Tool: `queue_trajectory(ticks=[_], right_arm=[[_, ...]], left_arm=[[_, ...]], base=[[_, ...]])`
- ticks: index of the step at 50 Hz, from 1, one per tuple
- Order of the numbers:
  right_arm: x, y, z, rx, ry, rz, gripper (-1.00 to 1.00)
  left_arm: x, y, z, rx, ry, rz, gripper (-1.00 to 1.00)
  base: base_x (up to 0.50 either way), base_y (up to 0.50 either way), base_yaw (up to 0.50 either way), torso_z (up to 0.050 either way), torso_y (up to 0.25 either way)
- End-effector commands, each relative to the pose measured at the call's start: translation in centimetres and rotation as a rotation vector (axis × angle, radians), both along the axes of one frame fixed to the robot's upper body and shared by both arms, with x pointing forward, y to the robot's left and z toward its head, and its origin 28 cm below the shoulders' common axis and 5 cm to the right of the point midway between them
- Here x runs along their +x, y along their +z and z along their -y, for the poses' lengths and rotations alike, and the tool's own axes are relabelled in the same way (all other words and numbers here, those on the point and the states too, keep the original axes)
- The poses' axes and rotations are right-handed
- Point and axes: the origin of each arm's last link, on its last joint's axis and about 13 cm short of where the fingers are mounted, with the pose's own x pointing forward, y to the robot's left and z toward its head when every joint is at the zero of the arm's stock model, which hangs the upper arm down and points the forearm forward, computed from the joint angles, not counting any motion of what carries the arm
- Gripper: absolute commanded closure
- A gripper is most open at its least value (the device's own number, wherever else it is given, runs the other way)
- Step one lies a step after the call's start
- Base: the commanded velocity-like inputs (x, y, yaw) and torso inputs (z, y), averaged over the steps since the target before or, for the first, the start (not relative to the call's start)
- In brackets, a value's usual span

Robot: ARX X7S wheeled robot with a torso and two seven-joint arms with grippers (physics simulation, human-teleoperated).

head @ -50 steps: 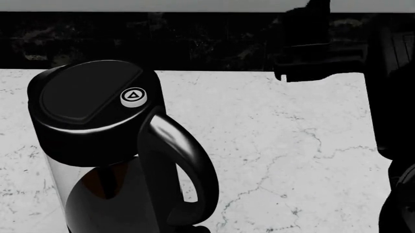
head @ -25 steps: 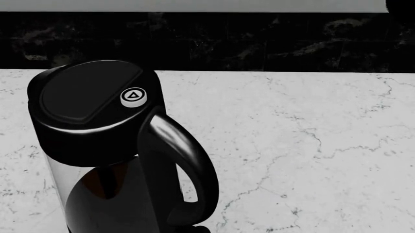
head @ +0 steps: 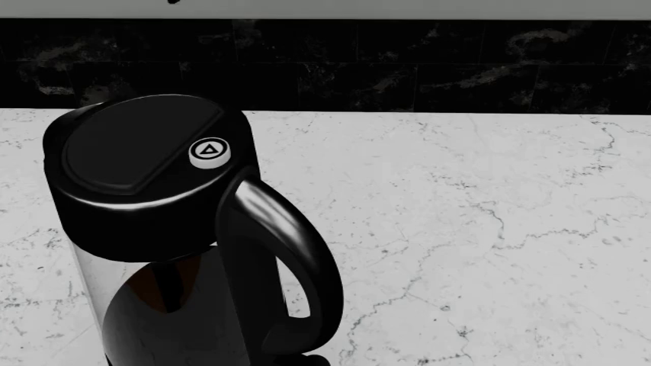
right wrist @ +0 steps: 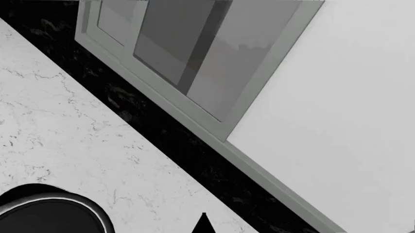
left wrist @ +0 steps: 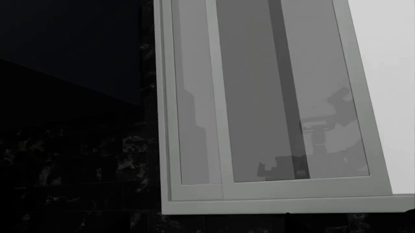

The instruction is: Press the button to open the lid of the electric kettle.

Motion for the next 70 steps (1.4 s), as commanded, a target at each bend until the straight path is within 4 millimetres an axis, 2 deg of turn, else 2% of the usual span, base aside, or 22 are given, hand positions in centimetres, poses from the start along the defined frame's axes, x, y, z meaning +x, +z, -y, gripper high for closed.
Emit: queue_trajectory(ticks=[1, 6, 14, 18, 22, 29, 70], right_arm=[[0.8, -0.8, -2.7, -0.085, 0.136, -0.135, 1.0], [0.8, -0.9, -3.4, -0.086, 0.163, -0.14, 1.0], [0.9, -2.3, -3.7, -0.136, 0.17, -0.209, 1.0], [0.3, -2.9, -4.0, -0.218, 0.199, -0.238, 1.0], [0.3, -3.0, -4.1, -0.194, 0.181, -0.253, 1.0], [-0.6, -4.4, -4.3, -0.291, 0.206, -0.297, 1.0], [0.2, -6.0, -5.0, -0.336, 0.232, -0.342, 1.0]], left_arm=[[0.1, -0.3, -0.5, -0.01, 0.087, -0.004, -1.0], [0.1, -0.2, -0.6, -0.013, 0.087, -0.002, -1.0], [-0.1, -0.1, -0.6, -0.016, 0.085, 0.004, -1.0], [0.0, -0.2, -0.5, -0.016, 0.081, 0.001, -1.0], [-0.1, -0.1, -0.6, -0.019, 0.081, 0.002, -1.0], [-0.2, 0.0, -0.5, -0.021, 0.079, 0.005, -1.0], [-0.3, -0.1, -0.5, -0.019, 0.08, 0.004, -1.0]], base=[[0.0, 0.0, 0.0, 0.0, 0.0], [0.0, 0.0, 0.0, 0.0, 0.0], [0.0, 0.0, 0.0, 0.0, 0.0], [0.0, 0.0, 0.0, 0.0, 0.0], [0.0, 0.0, 0.0, 0.0, 0.0], [0.0, 0.0, 0.0, 0.0, 0.0], [0.0, 0.0, 0.0, 0.0, 0.0]])
